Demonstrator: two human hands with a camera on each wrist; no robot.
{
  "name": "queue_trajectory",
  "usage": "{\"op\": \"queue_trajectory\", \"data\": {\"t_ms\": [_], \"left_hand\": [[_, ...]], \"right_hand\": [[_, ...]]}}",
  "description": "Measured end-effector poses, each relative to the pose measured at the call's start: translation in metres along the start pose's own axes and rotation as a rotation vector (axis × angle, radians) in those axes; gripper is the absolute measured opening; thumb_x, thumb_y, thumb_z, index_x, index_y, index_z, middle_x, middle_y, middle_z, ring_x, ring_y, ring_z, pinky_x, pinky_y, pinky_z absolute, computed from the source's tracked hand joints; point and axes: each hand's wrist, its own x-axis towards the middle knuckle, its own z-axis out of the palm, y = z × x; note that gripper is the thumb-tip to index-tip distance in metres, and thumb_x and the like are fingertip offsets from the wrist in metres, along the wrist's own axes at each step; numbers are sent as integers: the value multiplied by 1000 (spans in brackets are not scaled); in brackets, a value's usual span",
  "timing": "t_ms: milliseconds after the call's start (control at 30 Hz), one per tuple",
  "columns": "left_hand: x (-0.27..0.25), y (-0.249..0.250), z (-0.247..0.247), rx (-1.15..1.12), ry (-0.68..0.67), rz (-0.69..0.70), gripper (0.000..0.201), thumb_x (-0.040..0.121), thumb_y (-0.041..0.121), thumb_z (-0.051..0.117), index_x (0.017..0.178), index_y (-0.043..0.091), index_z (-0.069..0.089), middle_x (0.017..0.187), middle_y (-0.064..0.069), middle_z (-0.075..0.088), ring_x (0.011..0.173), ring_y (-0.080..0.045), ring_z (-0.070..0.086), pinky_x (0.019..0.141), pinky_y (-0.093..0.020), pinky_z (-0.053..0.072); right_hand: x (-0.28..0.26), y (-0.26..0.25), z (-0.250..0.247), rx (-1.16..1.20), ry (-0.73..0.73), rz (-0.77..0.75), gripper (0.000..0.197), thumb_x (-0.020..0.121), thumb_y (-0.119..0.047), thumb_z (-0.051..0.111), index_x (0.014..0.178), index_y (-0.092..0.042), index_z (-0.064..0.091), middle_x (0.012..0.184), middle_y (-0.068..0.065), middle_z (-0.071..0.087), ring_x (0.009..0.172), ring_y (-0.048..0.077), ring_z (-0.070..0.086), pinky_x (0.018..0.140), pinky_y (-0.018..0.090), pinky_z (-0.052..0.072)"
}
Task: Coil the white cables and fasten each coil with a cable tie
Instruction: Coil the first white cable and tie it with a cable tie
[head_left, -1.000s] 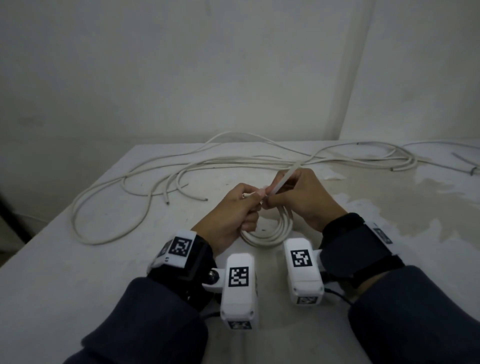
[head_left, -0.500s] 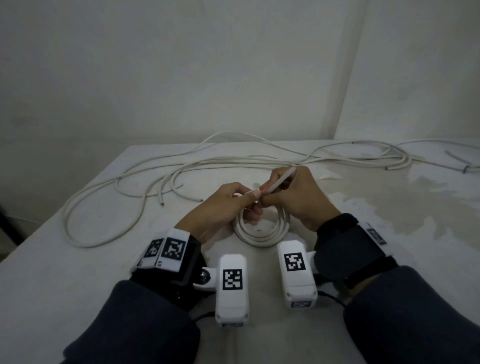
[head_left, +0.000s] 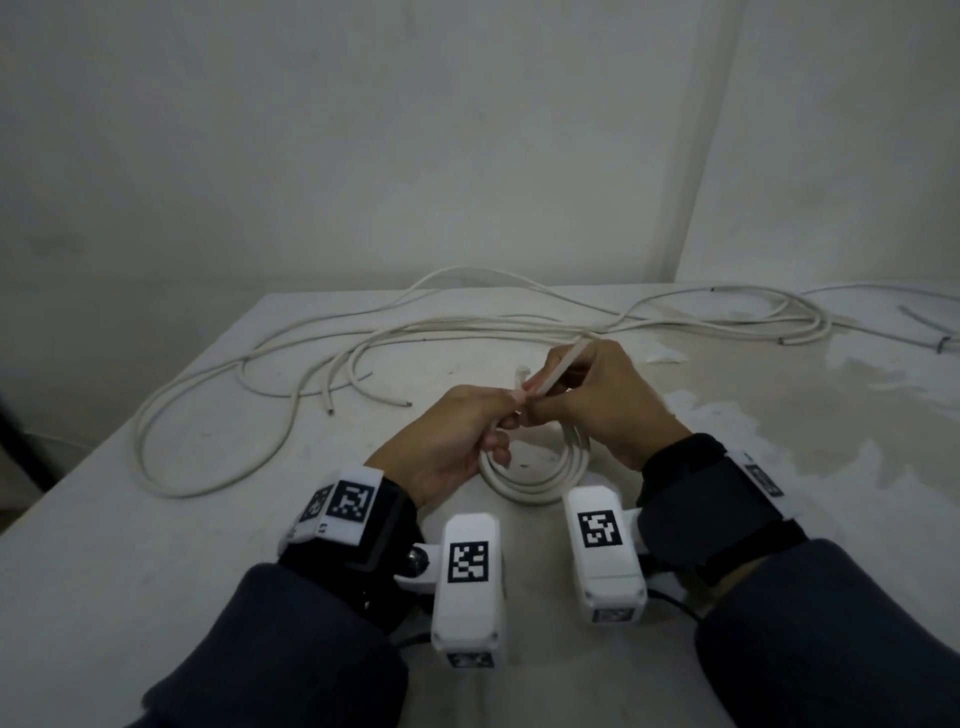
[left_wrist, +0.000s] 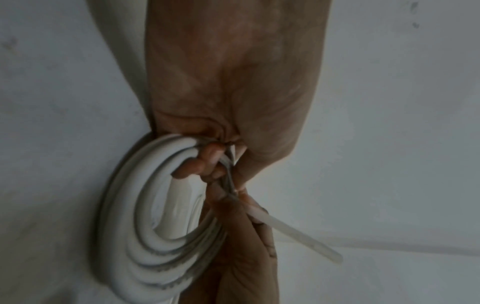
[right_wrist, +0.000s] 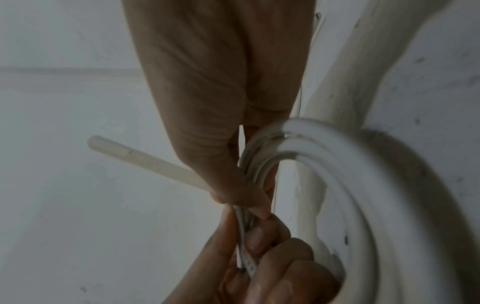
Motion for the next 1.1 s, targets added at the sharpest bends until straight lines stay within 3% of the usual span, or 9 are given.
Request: {"op": "queue_trajectory", "data": {"t_ms": [167, 233, 267, 433, 567, 667, 867, 967, 1100], "left_hand": [[-1, -2, 1, 5, 69, 105, 22, 97, 7, 48, 82, 4, 64, 66, -1, 44, 45, -7, 29, 46, -18, 33], [0, -3, 1, 7, 86, 134, 21, 95, 5, 49, 82, 6, 64, 67, -1, 41, 44, -7, 29, 45, -17, 31], [0, -3, 1, 4, 91, 144, 20, 95, 6, 49, 82, 7, 64, 67, -1, 40, 43, -6, 29, 44, -17, 30], [4, -4, -1, -24, 120, 176, 21, 95, 8, 50, 82, 10, 67, 67, -1, 39, 43, -5, 29, 44, -16, 29], [4, -4, -2, -30, 117, 179, 17, 92, 9, 55, 83, 11, 69, 66, 0, 38, 44, -5, 28, 44, -16, 28], [4, -4, -1, -38, 118, 182, 17, 92, 9, 56, 82, 12, 69, 66, 1, 39, 45, -6, 27, 45, -16, 27], [5, -4, -2, -52, 158, 196, 17, 93, 7, 53, 91, 6, 69, 64, 1, 40, 42, -5, 27, 43, -16, 25], [6, -6, -2, -56, 167, 204, 18, 94, 9, 52, 88, 6, 68, 65, 0, 40, 42, -4, 27, 42, -14, 25], [6, -7, -2, -65, 173, 206, 17, 95, 10, 52, 93, 5, 69, 65, 1, 41, 42, -4, 29, 42, -15, 26]], "right_hand": [[-1, 2, -4, 164, -27, 32, 18, 64, 17, 76, 69, 0, 71, 81, 23, 71, 79, 31, 70, 83, 36, 57], [-2, -1, -3, 174, -21, 20, 10, 69, 7, 77, 69, -2, 73, 85, 26, 71, 83, 30, 69, 85, 32, 55], [-2, -3, -2, 168, -18, 14, 4, 72, 2, 77, 72, 1, 73, 84, 25, 71, 81, 26, 68, 84, 30, 55], [-1, -10, 3, 182, 31, -24, 17, 83, -7, 71, 81, 10, 72, 84, 22, 72, 77, 18, 68, 76, 23, 54], [-2, -15, 3, 189, 92, -28, 11, 86, -1, 65, 96, 0, 71, 80, 10, 70, 67, -2, 65, 62, 7, 45], [-3, -19, 4, 233, 70, -36, 30, 89, 2, 60, 117, -6, 65, 78, 13, 68, 66, 2, 66, 61, 8, 45], [-3, -22, 5, 283, 77, 37, 35, 92, 0, 57, 126, -9, 62, 79, 10, 66, 57, 6, 63, 49, 8, 41], [-5, -25, 4, 272, 96, 19, 45, 86, 9, 59, 125, -12, 60, 70, 14, 62, 51, 6, 62, 45, 7, 39], [-5, -24, 3, 206, 68, 45, 39, 84, 9, 60, 115, -14, 68, 62, 11, 62, 53, 10, 65, 41, 8, 33]]}}
